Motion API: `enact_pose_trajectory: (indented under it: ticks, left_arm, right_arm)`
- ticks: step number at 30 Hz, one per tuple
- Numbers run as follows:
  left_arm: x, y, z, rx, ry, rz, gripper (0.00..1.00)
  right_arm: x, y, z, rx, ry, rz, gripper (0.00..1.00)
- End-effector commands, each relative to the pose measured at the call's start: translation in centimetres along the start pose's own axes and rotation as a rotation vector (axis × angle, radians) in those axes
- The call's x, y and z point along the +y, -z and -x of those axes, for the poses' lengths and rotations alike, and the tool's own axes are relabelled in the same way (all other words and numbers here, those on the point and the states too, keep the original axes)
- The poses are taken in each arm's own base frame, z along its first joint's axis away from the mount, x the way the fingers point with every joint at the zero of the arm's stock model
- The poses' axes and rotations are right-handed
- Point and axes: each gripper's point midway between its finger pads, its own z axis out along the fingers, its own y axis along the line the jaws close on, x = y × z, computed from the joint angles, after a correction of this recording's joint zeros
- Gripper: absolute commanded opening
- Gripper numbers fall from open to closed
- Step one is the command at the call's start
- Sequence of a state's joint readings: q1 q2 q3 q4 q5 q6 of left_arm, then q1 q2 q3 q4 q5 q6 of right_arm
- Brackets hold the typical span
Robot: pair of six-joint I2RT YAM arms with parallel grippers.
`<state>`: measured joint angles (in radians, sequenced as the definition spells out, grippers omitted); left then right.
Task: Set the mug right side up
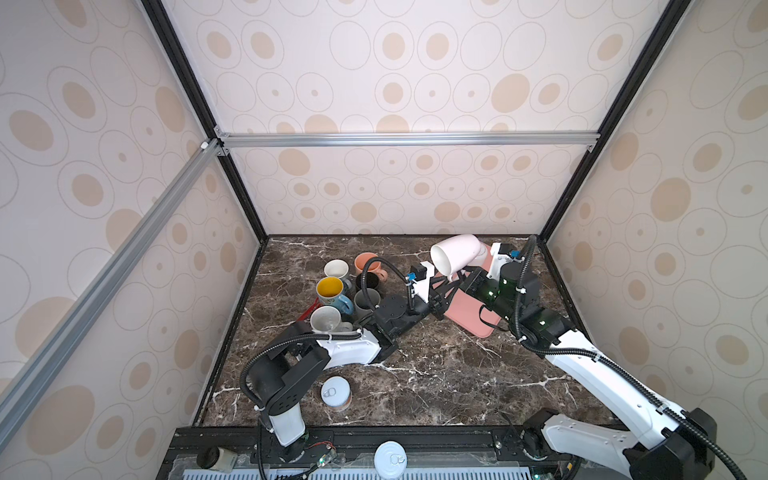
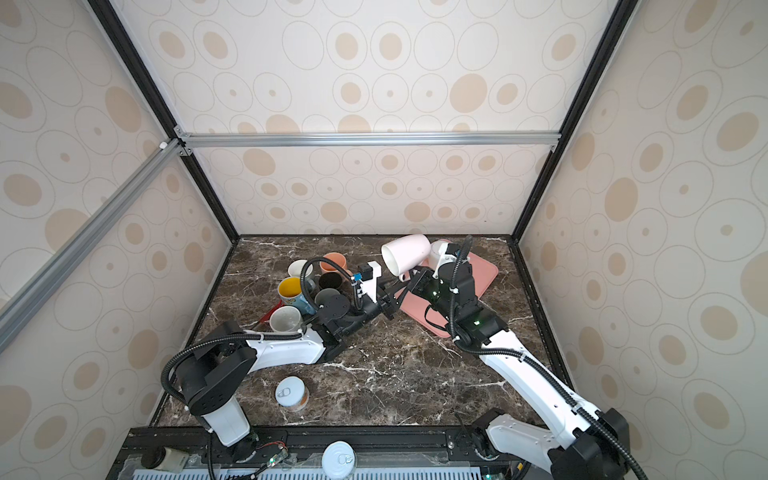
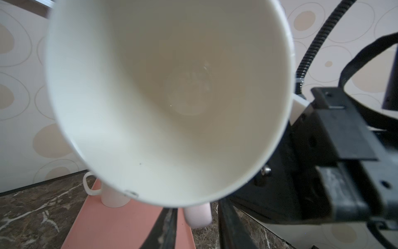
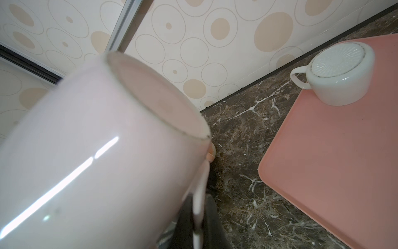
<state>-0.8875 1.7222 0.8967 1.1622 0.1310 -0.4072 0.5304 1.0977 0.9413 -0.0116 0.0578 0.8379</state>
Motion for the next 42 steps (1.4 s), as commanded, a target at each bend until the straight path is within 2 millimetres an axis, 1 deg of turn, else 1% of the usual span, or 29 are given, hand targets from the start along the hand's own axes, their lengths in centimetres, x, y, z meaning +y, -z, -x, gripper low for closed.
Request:
enact_pose_trajectory:
  ticks: [1,6,9,11,12,15,17,20,23,26,27,28,31,33,34,35,38,42]
  left_arm:
    - [-0.4,0.4,2.9,-0.070,0.009,-0.005,0.24]
    - [-0.3,1.1,3.5,-0.100,0.033,-0.008,0.26]
    - [-0.2,1.3,3.9,-0.108,0.032,-0.004,0.34]
    - [-0.1,1.2,4.0,-0.107,0.030,-0.001,0.35]
    - [-0.1,1.1,4.0,-0.103,0.030,0.001,0.35]
    - [0.1,1.0,3.8,-0.092,0.034,0.005,0.24]
    - [0.3,1.0,3.7,-0.091,0.038,0.008,0.19]
    - [0.4,1.0,3.5,-0.082,0.044,0.007,0.19]
    - [0.5,0.9,3.3,-0.067,0.043,0.007,0.26]
    - [0.7,0.7,2.9,-0.047,0.049,0.013,0.27]
    - [0.8,0.6,2.8,-0.040,0.050,0.013,0.25]
    - [0.8,0.6,2.8,-0.035,0.052,0.014,0.20]
    - [1.1,0.6,2.7,-0.020,0.054,0.026,0.01]
    - [1.4,0.7,2.7,-0.010,0.050,0.040,0.00]
    - [1.5,0.8,2.7,-0.004,0.047,0.049,0.00]
    - [1.7,0.9,2.7,0.005,0.044,0.062,0.00]
    - [2.1,1.3,2.7,0.025,0.037,0.095,0.00]
    - [3.0,2.1,2.7,0.045,0.039,0.149,0.00]
  right_arm:
    - [1.9,0.1,1.2,-0.058,-0.047,0.079,0.00]
    - [1.5,0.0,0.7,-0.057,-0.085,0.087,0.00]
    - [1.5,-0.2,0.5,-0.049,-0.097,0.092,0.00]
    - [1.7,-0.3,0.2,-0.034,-0.108,0.103,0.00]
    - [1.8,-0.5,0.1,-0.026,-0.115,0.111,0.00]
    - [2.2,-0.6,-0.1,-0.011,-0.131,0.129,0.00]
    - [2.2,-0.6,-0.2,-0.005,-0.136,0.131,0.00]
    - [2.3,-0.7,-0.4,0.003,-0.145,0.136,0.00]
    - [2.5,-1.0,-0.6,0.015,-0.151,0.145,0.00]
    - [2.5,-1.3,-1.0,0.026,-0.158,0.148,0.00]
    - [2.5,-1.4,-1.1,0.030,-0.159,0.148,0.00]
    - [2.5,-1.5,-1.3,0.034,-0.159,0.148,0.00]
    - [2.4,-1.7,-1.6,0.043,-0.155,0.147,0.00]
    - [2.3,-1.8,-1.8,0.049,-0.149,0.144,0.00]
    - [2.1,-1.9,-2.0,0.057,-0.144,0.138,0.02]
    - [1.9,-1.9,-2.2,0.066,-0.139,0.131,0.07]
    - [1.4,-2.1,-3.0,0.092,-0.139,0.116,0.22]
    - [1.1,-2.3,-3.8,0.121,-0.135,0.113,0.34]
